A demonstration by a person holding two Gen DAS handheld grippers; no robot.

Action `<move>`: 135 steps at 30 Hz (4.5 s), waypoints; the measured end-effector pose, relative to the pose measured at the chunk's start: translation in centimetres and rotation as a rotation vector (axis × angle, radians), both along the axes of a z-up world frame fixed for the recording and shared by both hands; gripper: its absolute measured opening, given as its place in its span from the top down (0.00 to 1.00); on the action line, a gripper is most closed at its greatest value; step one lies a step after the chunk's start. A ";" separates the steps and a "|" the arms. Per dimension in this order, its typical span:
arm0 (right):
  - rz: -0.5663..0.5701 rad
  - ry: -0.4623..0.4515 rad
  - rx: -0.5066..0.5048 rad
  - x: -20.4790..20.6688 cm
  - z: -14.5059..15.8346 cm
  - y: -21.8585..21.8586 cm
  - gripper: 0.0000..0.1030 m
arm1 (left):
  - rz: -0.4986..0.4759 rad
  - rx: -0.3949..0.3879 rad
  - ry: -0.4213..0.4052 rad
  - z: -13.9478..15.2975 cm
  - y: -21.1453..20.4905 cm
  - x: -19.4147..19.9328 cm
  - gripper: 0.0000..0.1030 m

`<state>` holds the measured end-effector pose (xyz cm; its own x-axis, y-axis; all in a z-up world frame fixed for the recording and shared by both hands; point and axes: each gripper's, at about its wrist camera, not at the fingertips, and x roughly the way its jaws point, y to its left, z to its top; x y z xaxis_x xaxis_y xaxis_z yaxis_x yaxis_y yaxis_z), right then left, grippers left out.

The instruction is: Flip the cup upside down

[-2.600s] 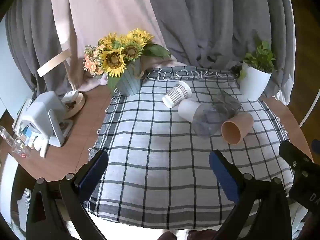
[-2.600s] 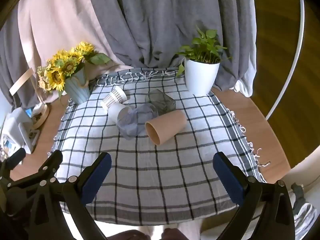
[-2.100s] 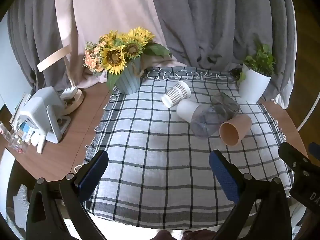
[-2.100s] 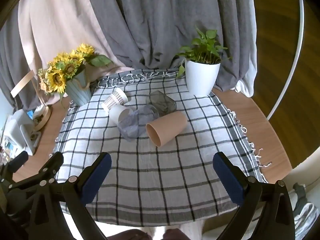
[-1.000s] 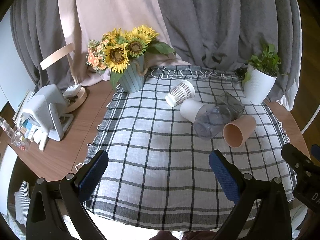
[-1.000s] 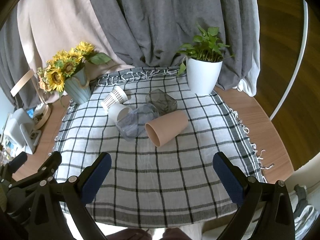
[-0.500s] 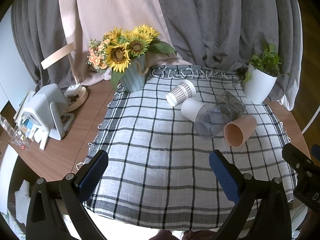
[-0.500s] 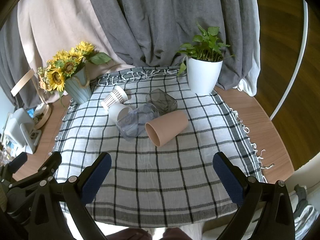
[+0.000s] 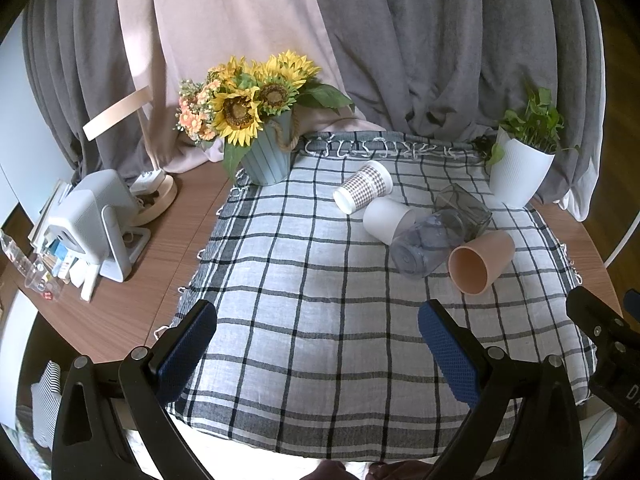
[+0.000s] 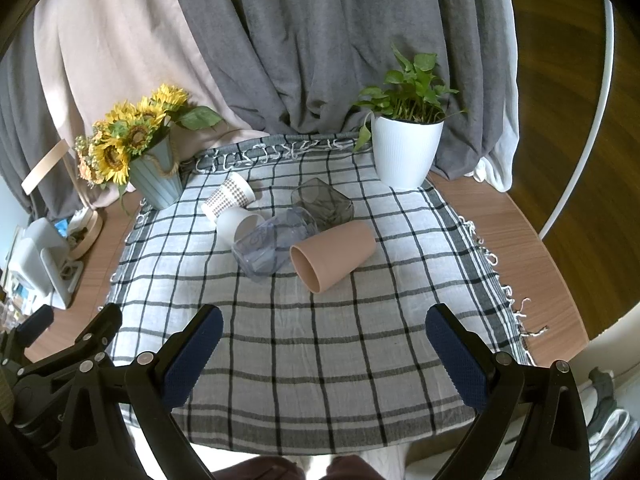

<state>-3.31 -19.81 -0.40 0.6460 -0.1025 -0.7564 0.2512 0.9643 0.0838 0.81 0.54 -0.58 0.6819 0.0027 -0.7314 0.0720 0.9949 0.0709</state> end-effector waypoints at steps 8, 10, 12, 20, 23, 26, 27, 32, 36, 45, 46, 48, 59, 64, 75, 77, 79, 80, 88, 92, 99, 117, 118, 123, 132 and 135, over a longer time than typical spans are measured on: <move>0.001 0.002 0.002 0.1 -0.2 -0.2 0.01 | 0.002 0.001 0.000 0.0 0.0 0.0 0.00; 0.001 0.003 0.002 0.1 -0.2 -0.2 0.01 | 0.002 0.001 0.000 0.0 0.0 0.0 0.00; 0.001 0.005 0.003 0.2 -0.3 -0.1 0.01 | 0.002 0.001 0.001 -0.1 0.0 0.0 0.00; 0.045 0.031 0.019 2.0 -1.1 0.0 0.01 | 0.035 0.014 0.024 -0.5 0.5 1.6 0.00; 0.074 0.054 0.032 3.5 -1.3 0.5 0.01 | 0.062 0.005 0.055 -0.9 1.0 2.9 0.00; 0.103 0.078 0.050 5.3 -1.7 0.8 0.01 | 0.106 0.004 0.072 -1.3 1.5 4.3 0.00; 0.114 0.085 0.054 5.9 -1.8 0.9 0.01 | 0.119 0.007 0.074 -1.3 1.5 4.6 0.00; 0.194 0.143 0.062 9.8 -2.8 1.9 0.01 | 0.188 0.023 0.104 -2.4 2.3 7.1 0.00; 0.266 0.186 0.062 13.0 -3.5 2.7 0.01 | 0.239 -0.011 0.148 -3.2 3.0 9.0 0.00; 0.424 0.290 0.026 20.1 -5.0 4.9 0.01 | 0.350 -0.053 0.215 -5.1 4.2 12.4 0.00; 0.436 0.304 0.018 20.8 -5.2 5.2 0.01 | 0.365 -0.061 0.227 -5.4 4.4 12.9 0.00; 0.475 0.335 0.006 22.5 -5.6 5.8 0.02 | 0.398 -0.068 0.245 -6.0 4.7 13.7 0.00; 0.668 0.518 -0.052 29.7 -9.4 9.1 0.06 | 0.497 -0.073 0.331 -9.4 5.1 17.3 0.00; 0.721 0.604 -0.044 31.6 -11.9 9.8 0.09 | 0.499 -0.056 0.366 -10.7 4.7 18.8 0.00; 0.725 0.707 -0.029 33.5 -16.0 9.7 0.26 | 0.478 -0.022 0.429 -13.0 4.2 20.5 0.00; 0.721 0.707 -0.029 33.6 -16.2 9.6 0.29 | 0.472 -0.021 0.435 -13.2 4.3 20.6 0.00; 0.714 0.696 -0.024 33.6 -16.1 9.6 0.30 | 0.465 -0.016 0.435 -13.3 4.3 20.6 0.00; 0.714 0.693 -0.023 33.5 -16.2 9.7 0.30 | 0.461 -0.012 0.434 -13.3 4.4 20.5 0.00; 0.670 0.606 0.013 32.2 -14.3 9.8 0.30 | 0.432 -0.010 0.387 -11.6 6.0 19.0 0.00; 0.611 0.528 0.070 30.6 -11.4 9.9 0.30 | 0.389 -0.025 0.379 -10.6 7.5 17.7 0.00; 0.472 0.445 0.153 25.6 -9.4 10.1 0.30 | 0.279 -0.014 0.376 -9.4 9.0 15.7 0.00; 0.160 0.490 0.383 16.3 -15.4 11.5 0.30 | 0.135 0.038 0.445 -12.0 11.3 12.2 0.00; 0.156 0.489 0.388 16.1 -15.6 11.6 0.30 | 0.134 0.044 0.446 -12.2 11.5 12.0 0.00; 0.123 0.492 0.380 15.9 -16.4 11.7 0.30 | 0.137 0.050 0.466 -13.0 12.1 11.8 0.00; 0.124 0.490 0.351 15.9 -16.5 12.0 0.29 | 0.146 0.048 0.480 -13.4 12.2 11.6 0.00; 0.134 0.466 0.346 16.0 -15.9 12.1 0.21 | 0.151 0.041 0.475 -13.1 12.2 11.5 0.00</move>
